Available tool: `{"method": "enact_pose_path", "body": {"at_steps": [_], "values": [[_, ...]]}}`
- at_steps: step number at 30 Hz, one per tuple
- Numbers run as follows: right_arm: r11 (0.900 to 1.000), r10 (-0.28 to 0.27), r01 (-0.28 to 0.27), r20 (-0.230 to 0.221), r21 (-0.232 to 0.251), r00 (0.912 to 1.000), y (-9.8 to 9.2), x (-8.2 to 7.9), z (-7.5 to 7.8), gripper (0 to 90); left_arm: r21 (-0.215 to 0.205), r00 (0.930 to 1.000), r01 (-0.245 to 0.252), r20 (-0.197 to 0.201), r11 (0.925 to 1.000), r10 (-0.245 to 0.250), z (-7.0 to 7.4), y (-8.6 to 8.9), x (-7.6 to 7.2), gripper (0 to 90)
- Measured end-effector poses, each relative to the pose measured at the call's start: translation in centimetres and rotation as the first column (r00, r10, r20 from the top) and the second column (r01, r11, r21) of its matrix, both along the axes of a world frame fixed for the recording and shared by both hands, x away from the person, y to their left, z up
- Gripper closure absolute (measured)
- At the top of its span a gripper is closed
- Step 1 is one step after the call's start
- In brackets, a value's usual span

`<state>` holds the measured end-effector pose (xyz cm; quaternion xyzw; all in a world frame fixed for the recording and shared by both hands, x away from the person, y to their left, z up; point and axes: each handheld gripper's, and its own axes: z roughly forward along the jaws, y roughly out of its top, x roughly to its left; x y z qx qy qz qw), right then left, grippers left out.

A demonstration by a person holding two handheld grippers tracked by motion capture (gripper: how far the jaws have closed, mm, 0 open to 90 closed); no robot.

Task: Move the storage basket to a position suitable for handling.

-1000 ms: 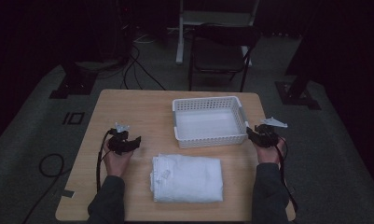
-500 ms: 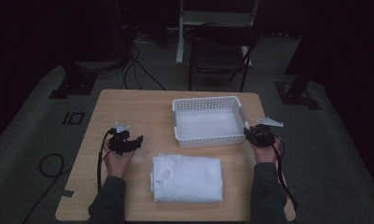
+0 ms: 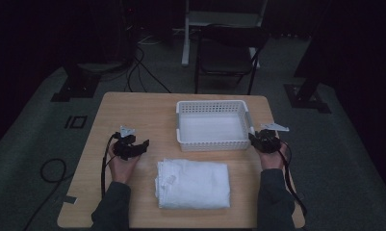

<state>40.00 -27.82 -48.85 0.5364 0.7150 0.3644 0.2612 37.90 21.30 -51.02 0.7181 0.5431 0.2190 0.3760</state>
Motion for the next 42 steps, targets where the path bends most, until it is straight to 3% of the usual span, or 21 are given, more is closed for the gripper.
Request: {"method": "enact_pose_path", "body": {"at_steps": [28,42], "values": [[0.996,0.081,-0.081,-0.007,0.034,0.9967,2.4,0.3,-0.4,67.6,-0.013,1.0000,-0.001,0.010,0.9999,0.001,0.4,-0.3,-0.2,37.1],[0.991,0.132,-0.132,-0.002,0.017,0.9912,4.3,0.1,-0.3,67.6,-0.028,0.9996,-0.007,0.028,0.9996,0.008,0.7,-0.1,-0.4,37.1]]}}
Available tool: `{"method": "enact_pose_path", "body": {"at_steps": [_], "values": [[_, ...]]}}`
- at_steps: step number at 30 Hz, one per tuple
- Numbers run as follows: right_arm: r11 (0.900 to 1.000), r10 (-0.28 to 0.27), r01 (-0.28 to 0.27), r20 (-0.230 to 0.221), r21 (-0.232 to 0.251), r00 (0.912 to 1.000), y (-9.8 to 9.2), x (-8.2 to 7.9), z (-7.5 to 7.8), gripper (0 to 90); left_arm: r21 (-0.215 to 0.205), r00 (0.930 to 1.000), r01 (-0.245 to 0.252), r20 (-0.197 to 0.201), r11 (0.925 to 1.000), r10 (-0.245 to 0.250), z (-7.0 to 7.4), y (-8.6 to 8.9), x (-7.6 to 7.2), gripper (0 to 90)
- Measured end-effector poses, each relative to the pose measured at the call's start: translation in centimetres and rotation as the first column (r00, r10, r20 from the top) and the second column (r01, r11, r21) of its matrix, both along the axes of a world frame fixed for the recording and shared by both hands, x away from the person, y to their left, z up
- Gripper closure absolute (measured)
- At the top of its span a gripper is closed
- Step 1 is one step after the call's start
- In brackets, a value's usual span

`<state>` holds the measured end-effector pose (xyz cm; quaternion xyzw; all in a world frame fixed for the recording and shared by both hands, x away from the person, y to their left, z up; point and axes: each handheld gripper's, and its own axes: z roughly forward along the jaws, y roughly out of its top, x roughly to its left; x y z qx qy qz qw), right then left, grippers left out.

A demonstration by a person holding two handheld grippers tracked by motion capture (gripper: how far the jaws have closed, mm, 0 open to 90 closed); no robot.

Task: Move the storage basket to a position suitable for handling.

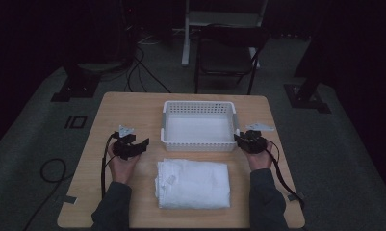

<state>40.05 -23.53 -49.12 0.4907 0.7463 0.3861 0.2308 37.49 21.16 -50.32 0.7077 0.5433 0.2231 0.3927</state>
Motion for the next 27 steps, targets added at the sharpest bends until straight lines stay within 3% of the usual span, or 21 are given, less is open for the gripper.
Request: {"method": "enact_pose_path", "body": {"at_steps": [17,27], "values": [[0.999,0.038,-0.037,0.016,-0.028,0.9992,1.6,0.1,0.1,68.8,-0.020,0.9997,0.014,0.022,0.9997,-0.013,0.4,0.0,-0.2,37.1],[0.998,0.066,-0.066,0.019,0.001,0.9976,1.9,-0.2,0.0,69.3,-0.022,0.9995,0.025,0.018,0.9995,-0.024,0.3,-0.3,-0.2,37.1]]}}
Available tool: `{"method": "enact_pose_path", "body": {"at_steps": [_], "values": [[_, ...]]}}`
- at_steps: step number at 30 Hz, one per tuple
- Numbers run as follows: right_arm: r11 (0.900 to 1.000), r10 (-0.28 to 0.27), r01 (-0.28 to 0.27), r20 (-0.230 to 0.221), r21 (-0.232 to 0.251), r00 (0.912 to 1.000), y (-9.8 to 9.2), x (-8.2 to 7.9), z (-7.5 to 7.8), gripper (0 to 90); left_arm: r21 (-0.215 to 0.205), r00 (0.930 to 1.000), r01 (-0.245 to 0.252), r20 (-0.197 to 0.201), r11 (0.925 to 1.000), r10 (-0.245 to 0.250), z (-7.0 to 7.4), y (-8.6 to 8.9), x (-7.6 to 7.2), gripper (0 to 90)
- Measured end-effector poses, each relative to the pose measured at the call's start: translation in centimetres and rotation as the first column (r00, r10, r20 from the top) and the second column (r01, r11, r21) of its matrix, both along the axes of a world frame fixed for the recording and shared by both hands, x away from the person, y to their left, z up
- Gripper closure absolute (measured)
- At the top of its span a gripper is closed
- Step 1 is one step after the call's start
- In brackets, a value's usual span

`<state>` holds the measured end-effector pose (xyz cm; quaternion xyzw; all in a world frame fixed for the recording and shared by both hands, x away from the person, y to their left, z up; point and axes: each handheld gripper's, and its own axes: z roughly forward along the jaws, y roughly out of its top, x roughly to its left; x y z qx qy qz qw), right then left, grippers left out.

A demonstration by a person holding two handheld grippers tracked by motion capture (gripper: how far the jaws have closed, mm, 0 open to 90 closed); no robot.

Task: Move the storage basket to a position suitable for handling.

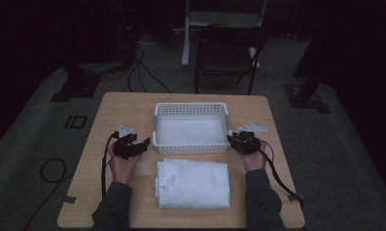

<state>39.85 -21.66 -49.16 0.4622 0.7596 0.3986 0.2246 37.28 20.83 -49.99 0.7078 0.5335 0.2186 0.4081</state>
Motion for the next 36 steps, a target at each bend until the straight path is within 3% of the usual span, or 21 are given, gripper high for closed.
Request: {"method": "enact_pose_path", "body": {"at_steps": [11,26,36], "values": [[1.000,0.022,-0.021,0.003,-0.018,0.9998,0.4,0.2,0.1,69.0,-0.002,1.0000,0.008,0.000,1.0000,-0.008,0.0,-0.2,0.0,37.7],[1.000,0.027,-0.027,0.007,-0.004,0.9996,0.7,-0.5,0.0,68.0,-0.005,1.0000,0.002,-0.003,1.0000,-0.002,0.3,0.2,-0.2,39.3],[1.000,0.000,0.000,0.024,0.002,0.9997,0.2,-1.2,0.4,56.9,-0.002,0.9998,-0.011,0.015,0.9999,0.011,1.0,0.5,-1.0,38.0]]}}
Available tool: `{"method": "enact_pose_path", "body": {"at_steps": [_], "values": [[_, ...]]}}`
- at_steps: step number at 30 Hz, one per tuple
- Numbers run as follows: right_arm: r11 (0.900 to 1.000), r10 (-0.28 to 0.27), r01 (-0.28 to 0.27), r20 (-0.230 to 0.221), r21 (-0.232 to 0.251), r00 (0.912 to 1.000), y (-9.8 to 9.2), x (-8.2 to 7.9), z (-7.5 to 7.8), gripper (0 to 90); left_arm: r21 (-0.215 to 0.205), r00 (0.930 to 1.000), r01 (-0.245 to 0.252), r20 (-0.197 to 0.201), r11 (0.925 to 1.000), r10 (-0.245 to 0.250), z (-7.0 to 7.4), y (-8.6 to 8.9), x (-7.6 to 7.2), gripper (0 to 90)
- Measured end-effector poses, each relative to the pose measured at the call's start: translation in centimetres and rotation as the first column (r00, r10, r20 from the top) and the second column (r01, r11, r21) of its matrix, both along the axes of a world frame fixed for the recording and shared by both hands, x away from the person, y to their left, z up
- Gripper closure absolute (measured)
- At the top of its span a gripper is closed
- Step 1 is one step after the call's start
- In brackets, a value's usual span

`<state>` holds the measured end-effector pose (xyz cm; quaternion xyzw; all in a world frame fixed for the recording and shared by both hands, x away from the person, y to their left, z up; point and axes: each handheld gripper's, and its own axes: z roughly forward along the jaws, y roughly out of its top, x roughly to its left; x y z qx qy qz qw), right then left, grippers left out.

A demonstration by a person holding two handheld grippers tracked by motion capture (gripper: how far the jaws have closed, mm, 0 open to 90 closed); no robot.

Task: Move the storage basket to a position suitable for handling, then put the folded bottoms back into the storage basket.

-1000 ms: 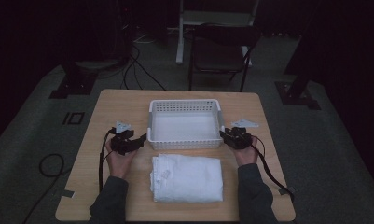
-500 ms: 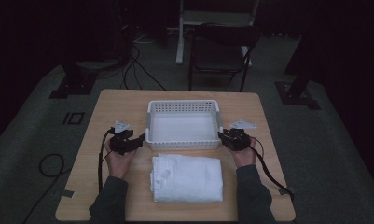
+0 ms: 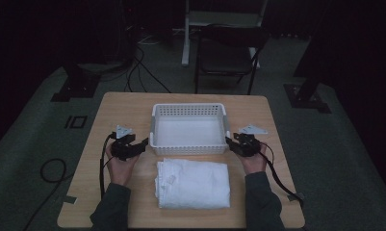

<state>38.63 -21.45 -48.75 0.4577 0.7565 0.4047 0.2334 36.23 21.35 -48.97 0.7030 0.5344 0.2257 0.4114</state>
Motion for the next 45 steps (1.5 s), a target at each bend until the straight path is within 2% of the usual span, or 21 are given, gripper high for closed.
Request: {"method": "enact_pose_path", "body": {"at_steps": [4,5,10,13,22,32,37,39,45], "values": [[1.000,0.000,0.000,-0.008,-0.003,1.0000,-0.3,-0.9,0.6,49.9,-0.001,1.0000,0.005,0.007,1.0000,-0.005,0.1,-0.3,-0.6,37.8],[1.000,0.006,-0.006,-0.011,-0.004,0.9999,-0.4,-1.1,0.7,49.2,0.012,0.9999,0.007,0.009,0.9999,-0.007,0.1,-0.5,-0.8,37.6],[0.999,0.021,-0.020,-0.025,0.024,0.9995,-0.6,-2.0,1.2,44.4,0.025,0.9996,0.005,0.029,0.9997,-0.006,0.5,-1.1,-1.6,36.6],[1.000,0.017,-0.016,-0.025,0.027,0.9996,-0.8,-2.6,1.4,42.7,0.008,0.9993,0.007,0.036,0.9999,-0.007,0.7,-1.0,-2.1,36.3],[0.998,0.057,-0.058,-0.046,-0.021,0.9973,-0.1,-3.8,1.0,41.8,0.004,0.9988,0.041,0.025,0.9991,-0.041,0.7,-1.6,-3.1,36.2],[0.995,0.094,-0.095,-0.059,-0.015,0.9939,0.4,-4.9,0.6,42.2,0.002,0.9971,0.075,0.013,0.9972,-0.075,0.7,-2.7,-3.8,36.2],[0.993,0.115,-0.115,-0.058,-0.002,0.9917,0.6,-6.0,0.5,40.1,-0.017,0.9930,0.117,0.014,0.9929,-0.117,0.8,-3.8,-4.6,34.1],[0.992,0.125,-0.125,-0.066,0.006,0.9900,0.7,-6.7,0.4,36.8,-0.018,0.9895,0.144,0.006,0.9894,-0.144,0.7,-4.5,-5.0,31.7],[0.989,0.145,-0.145,-0.074,0.015,0.9866,1.2,-7.8,0.0,31.5,-0.031,0.9847,0.173,-0.012,0.9844,-0.174,0.5,-5.2,-5.8,28.2]]}}
